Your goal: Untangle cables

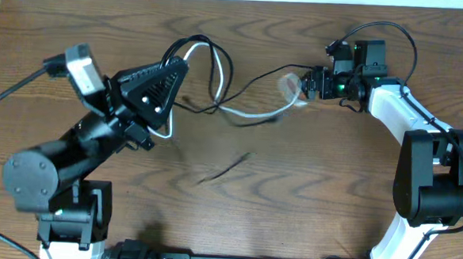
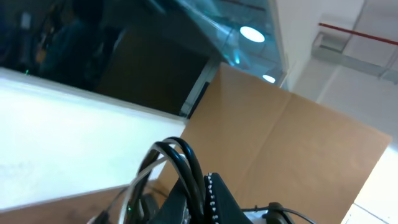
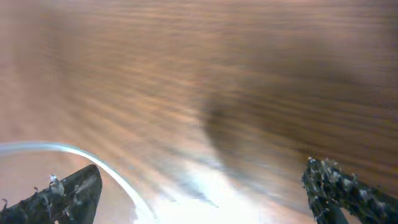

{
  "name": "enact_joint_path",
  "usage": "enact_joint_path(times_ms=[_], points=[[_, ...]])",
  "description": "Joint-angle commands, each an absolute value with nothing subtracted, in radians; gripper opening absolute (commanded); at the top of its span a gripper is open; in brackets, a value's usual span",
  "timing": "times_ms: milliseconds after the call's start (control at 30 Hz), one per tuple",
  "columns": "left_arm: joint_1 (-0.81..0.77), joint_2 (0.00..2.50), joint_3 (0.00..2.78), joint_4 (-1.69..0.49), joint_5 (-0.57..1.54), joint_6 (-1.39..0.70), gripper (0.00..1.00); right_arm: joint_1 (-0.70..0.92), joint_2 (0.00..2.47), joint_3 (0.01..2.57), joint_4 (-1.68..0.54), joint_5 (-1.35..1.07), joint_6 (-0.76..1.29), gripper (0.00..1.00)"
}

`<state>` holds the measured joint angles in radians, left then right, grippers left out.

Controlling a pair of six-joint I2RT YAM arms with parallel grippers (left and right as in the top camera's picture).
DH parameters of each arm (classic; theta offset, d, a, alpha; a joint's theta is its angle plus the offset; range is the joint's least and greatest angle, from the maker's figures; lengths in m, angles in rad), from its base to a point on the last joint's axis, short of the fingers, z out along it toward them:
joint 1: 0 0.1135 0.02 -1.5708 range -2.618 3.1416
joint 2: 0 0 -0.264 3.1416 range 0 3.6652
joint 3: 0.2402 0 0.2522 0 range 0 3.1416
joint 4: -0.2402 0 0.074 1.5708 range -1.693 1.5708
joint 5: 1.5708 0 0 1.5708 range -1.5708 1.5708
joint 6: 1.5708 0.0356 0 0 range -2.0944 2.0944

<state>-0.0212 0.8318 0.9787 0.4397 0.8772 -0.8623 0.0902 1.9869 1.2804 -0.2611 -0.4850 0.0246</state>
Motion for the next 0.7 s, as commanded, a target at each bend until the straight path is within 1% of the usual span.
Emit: enact_joint_path(times_ms=[0, 133, 267, 367, 500, 567, 667], points=[[-0.016, 0.850, 0.995, 0.392, 0.872, -0.829, 0.08, 0.097, 1.968, 1.293, -0.292, -0.734, -0.082, 0.99], [-0.016, 0.884, 0.995, 0.286, 0.872, -0.778, 0.08, 0.097, 1.968, 1.293, -0.345, -0.898, -0.191, 0.99], [-0.016, 0.925, 0.995, 0.195, 0.872, -0.778, 0.07, 0.099, 1.968, 1.293, -0.356, -0.937, -0.191, 0.99], [-0.016, 0.969, 0.995, 0.115, 0.872, -0.778, 0.07, 0.099, 1.968, 1.293, -0.356, -0.894, -0.149, 0.99], [-0.019, 1.042, 0.994, 0.002, 0.873, -0.776, 0.08, 0.100, 1.968, 1.293, -0.365, -0.734, -0.008, 0.99], [-0.019, 1.088, 0.994, -0.047, 0.882, -0.745, 0.08, 0.101, 1.968, 1.293, -0.382, -0.688, 0.007, 0.99], [-0.019, 1.147, 0.994, -0.101, 0.883, -0.718, 0.08, 0.101, 1.968, 1.293, -0.400, -0.686, 0.007, 0.99]])
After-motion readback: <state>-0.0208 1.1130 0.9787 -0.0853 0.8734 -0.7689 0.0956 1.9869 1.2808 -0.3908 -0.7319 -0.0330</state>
